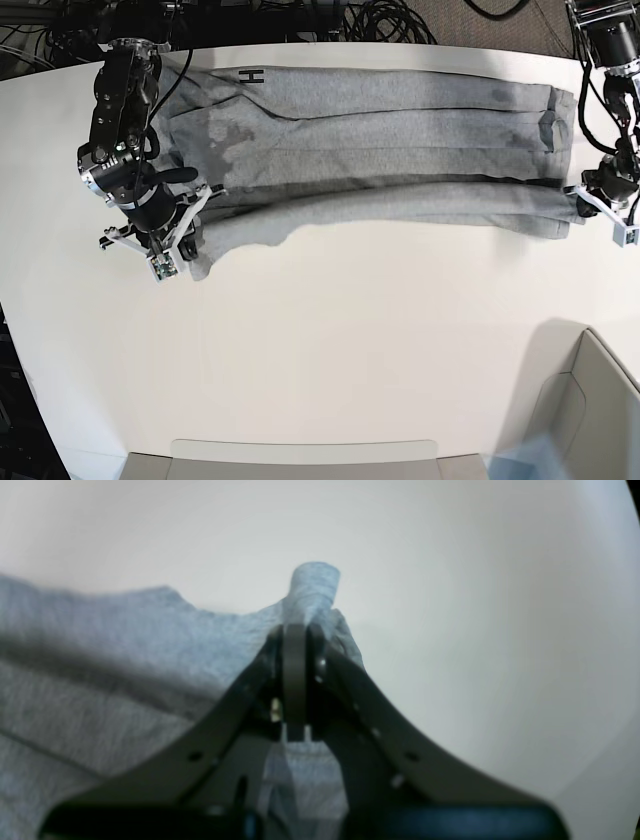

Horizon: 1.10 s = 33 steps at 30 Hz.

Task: Fold the T-shirt properly
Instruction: 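Lift both hem corners and fold the shirt lengthwise over itself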

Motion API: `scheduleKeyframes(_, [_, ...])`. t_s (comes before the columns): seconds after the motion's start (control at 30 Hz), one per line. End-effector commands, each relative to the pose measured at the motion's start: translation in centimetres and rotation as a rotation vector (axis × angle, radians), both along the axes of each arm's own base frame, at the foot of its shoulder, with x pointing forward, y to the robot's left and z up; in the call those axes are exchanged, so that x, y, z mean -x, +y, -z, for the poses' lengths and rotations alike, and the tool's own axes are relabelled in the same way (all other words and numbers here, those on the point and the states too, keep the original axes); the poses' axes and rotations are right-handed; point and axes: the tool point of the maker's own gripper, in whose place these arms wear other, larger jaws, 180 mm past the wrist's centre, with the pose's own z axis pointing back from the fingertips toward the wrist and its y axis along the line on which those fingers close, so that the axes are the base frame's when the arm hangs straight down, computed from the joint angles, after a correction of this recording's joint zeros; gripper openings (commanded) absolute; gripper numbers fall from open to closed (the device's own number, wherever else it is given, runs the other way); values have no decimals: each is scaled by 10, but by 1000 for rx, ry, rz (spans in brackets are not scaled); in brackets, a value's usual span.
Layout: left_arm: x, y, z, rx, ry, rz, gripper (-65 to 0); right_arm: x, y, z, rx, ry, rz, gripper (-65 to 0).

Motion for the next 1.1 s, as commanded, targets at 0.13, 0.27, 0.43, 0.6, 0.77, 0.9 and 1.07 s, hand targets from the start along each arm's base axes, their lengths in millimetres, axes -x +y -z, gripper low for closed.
scheduleKeyframes(0.13, [5, -9, -11, -27, -26, 35, -650, 13, 1, -10, 4, -36, -10, -650])
scheduleKeyframes(0.27, [16, -10, -4, -28, -1, 41, -650, 23, -14, -14, -12, -44, 45, -650])
scheduleKeyframes(0.43, [26, -10, 3, -26, 25, 40, -650, 33, -32, -12, -64, -33, 90, -650])
scheduleKeyframes(0.6, [24, -17, -6, -43, 7, 68, -650, 37, -32, -12, -82, -26, 75, -650])
scheduleKeyframes(0.77, [40, -16, -23, -67, 30, 58, -650, 43, -54, -18, -37, -6, 132, -650])
scheduleKeyframes(0.9, [46, -16, -29, -69, 47, 43, -650, 49, -62, -17, 20, 6, 90, -650])
scheduleKeyframes(1.07, [49, -16, -26, -68, 63, 46, -650, 60, -70, -10, 39, 38, 95, -650])
